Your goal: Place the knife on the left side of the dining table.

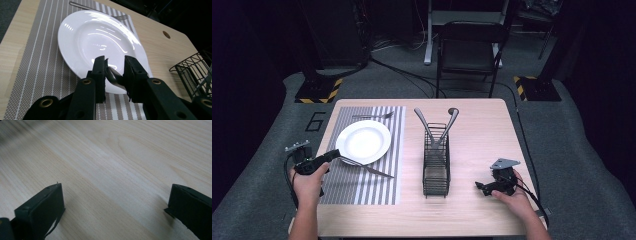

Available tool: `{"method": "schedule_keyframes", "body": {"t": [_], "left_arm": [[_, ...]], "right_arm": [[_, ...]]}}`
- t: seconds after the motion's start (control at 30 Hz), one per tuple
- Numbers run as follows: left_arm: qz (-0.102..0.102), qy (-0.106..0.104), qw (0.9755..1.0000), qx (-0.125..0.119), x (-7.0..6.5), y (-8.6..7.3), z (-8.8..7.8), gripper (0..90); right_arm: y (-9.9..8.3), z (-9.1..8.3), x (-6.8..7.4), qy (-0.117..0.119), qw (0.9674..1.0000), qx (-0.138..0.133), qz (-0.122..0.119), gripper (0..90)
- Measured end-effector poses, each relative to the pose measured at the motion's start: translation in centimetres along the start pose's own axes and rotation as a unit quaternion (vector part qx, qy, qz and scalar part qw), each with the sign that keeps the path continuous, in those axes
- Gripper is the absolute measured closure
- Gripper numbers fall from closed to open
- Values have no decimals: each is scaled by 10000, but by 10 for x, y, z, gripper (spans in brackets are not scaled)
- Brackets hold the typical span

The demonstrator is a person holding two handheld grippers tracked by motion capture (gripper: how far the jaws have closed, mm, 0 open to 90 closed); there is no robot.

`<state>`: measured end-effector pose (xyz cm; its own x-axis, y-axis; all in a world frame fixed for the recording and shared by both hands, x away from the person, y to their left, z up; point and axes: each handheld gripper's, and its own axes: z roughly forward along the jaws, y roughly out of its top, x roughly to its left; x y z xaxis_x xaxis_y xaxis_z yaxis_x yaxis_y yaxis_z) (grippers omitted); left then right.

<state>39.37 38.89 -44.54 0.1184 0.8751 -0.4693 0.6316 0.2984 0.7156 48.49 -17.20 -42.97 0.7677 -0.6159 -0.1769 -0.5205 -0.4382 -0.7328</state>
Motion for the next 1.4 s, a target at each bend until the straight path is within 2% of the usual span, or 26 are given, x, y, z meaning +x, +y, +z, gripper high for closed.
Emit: {"method": "schedule_keyframes", "body": {"t": [0.13, 0.17, 0.23, 0.33, 0.37, 0.47, 0.5, 0.53, 0.57, 0.6, 0.63, 0.67, 0.77, 1.1, 1.4], "left_arm": [[-153, 55, 9999, 34, 10, -7, 2, 705], [-245, 74, 9997, 38, 11, -8, 3, 703], [-210, 105, 9997, 75, 16, -11, 3, 698], [-274, 161, 9994, 107, 20, -15, 4, 695], [-219, 183, 9995, 122, 22, -16, 5, 693], [-390, 224, 9989, 109, 25, -20, 7, 689], [-335, 218, 9991, 136, 27, -21, 7, 688], [-391, 214, 9989, 146, 28, -22, 7, 688], [-353, 228, 9990, 140, 29, -23, 8, 688], [-425, 232, 9987, 136, 30, -24, 8, 687], [-380, 232, 9989, 162, 32, -24, 9, 687], [-477, 246, 9985, 147, 32, -26, 10, 686], [-560, 249, 9980, 169, 35, -27, 11, 685], [-670, 209, 9972, 253, 45, -31, 17, 683], [-722, 300, 9963, 358, 50, -34, 22, 680]], "right_arm": [[0, 0, 0, -2, 10000, 2, 4, 0], [0, 0, 0, -2, 10000, 5, 4, 0], [0, 0, 0, 0, 10000, 2, 0, 0], [0, 0, 0, 7, 10000, 25, 38, 0], [0, 0, 0, -1, 10000, 3, 2, 0], [0, 0, 0, -4, 10000, 3, 5, 0], [0, 0, 0, -3, 10000, 4, 5, 0], [0, 0, 0, -5, 10000, 5, 6, 0], [0, 0, 0, 0, 10000, 1, 3, 0], [0, 0, 0, 0, 10000, 4, 5, 0], [0, 0, 0, -2, 10000, 2, 3, 0], [0, 0, 0, -2, 10000, 3, 3, 0], [0, 0, 0, -1, 10000, 4, 4, 0], [0, 0, 0, -1, 10000, 2, 3, 0], [0, 0, 0, 4, 10000, 4, 6, 0]]}}
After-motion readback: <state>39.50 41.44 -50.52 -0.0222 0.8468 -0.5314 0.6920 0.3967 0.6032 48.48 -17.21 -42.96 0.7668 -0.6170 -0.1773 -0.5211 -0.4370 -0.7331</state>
